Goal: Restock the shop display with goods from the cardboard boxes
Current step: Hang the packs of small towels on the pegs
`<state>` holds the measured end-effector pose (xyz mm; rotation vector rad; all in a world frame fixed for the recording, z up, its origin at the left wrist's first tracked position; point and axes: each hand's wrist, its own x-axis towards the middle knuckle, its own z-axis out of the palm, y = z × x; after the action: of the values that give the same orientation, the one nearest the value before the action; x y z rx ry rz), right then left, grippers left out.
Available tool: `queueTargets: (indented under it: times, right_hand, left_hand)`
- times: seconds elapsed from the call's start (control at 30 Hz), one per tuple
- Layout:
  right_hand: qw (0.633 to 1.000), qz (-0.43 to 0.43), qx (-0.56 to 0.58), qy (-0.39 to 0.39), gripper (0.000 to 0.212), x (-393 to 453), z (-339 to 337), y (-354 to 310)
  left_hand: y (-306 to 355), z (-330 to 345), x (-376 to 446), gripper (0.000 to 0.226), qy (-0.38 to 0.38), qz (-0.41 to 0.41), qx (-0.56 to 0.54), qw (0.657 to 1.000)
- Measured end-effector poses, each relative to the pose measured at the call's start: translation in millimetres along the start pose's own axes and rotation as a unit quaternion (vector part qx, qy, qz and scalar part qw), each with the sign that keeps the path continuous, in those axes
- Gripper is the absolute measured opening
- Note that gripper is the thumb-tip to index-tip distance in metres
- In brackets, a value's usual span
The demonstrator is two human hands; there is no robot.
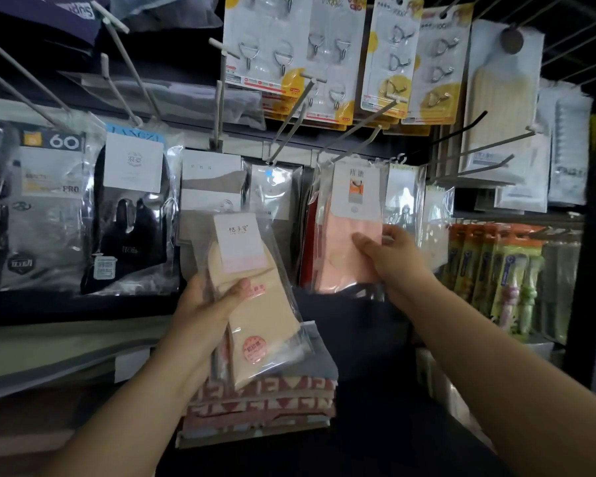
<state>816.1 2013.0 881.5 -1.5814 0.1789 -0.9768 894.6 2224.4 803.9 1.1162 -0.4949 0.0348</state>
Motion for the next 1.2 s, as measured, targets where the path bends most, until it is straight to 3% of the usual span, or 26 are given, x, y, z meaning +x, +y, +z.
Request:
queueTargets:
  times: [0.17,0.33,0.4,0.5,0.57,0.63,0.7,0.77,0.87,0.93,1.0,1.2]
  right_hand:
    - [0.998,0.026,0.006,-0.050,0.031,22,10,-9]
    - [0.989,0.070,0.040,-0.125,0.031,24,4,7]
    - [0.993,0.055,-0.012,-0.103,0.040,21,0,16]
    - [0.971,-0.040,-0.236,0.008,0.067,7,0,29]
    - [0.945,-0.144,-0.290,0.048,0.060,-20,8,30]
    - [0.949,-0.175,-0.261,-0.027,0.048,-46,18,31]
    - [0.959,-0.093,-0.221,-0.148,0.049,-66,28,31]
    - [0.954,-0.046,-0.230,-0.187,0.049,-70,32,39]
    - [0.966,-0.038,-0.216,-0.138,0.044,-61,25,46]
    - [0.983,-0.024,-0.152,-0.099,0.034,-55,16,47]
    - [0.996,-0.009,-0.072,-0.050,0.023,-47,6,43]
    - [1.000,-0.006,-0.021,-0.014,0.029,-5,-13,17]
  left_hand:
    - [5,-7,-5,0.019,-0.002,-0.007,0.014,1.000]
    - [5,-11,-8,0.027,-0.009,-0.003,0.007,1.000]
    - [4,-11,-8,0.026,-0.008,-0.005,0.006,1.000]
    - [2,-7,-7,0.030,-0.010,-0.012,0.007,1.000]
    - [-1,-2,-7,0.031,-0.011,-0.012,0.014,1.000]
    - [-2,4,-8,0.028,-0.015,-0.006,0.022,1.000]
    - [-5,11,-9,0.030,-0.027,0.002,0.030,0.999]
    - [-5,16,-10,0.039,-0.038,0.006,0.034,0.999]
    - [-7,18,-9,0.039,-0.044,0.013,0.041,0.998]
    - [-9,15,-6,0.024,-0.029,0.014,0.042,0.999]
    - [-8,12,-5,0.025,-0.014,0.008,0.042,0.999]
    - [-1,7,-4,0.016,-0.008,-0.006,0.041,0.999]
